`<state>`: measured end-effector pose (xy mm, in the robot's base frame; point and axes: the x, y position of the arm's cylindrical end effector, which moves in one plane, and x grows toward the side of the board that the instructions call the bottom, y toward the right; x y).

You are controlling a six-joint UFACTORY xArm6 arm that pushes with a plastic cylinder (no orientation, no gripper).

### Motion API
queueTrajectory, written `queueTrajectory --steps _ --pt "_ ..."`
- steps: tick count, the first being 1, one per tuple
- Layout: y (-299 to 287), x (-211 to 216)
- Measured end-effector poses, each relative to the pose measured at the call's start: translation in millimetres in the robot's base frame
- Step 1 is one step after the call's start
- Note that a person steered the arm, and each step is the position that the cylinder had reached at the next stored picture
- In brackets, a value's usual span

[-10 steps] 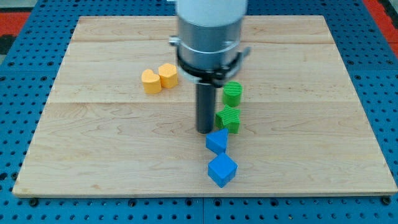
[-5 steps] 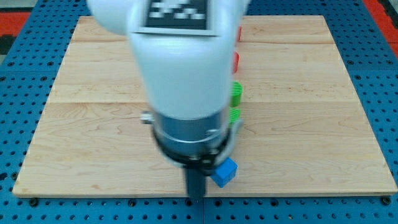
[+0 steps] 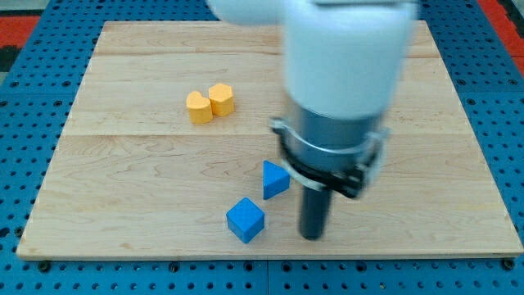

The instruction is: Place the blue cube below the yellow blocks

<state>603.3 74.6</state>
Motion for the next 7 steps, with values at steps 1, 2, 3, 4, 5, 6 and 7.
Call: queueTrajectory --steps 1,2,3,4,5,6,7 --pt "-3.7 14.9" --pt "-78.4 -12.7" --pt "-127.6 -36.3" --pt "-122.9 -23.8" --pt "-99.7 -2.3" --pt "-152.6 -10.0" --pt "-168.2 -34.4"
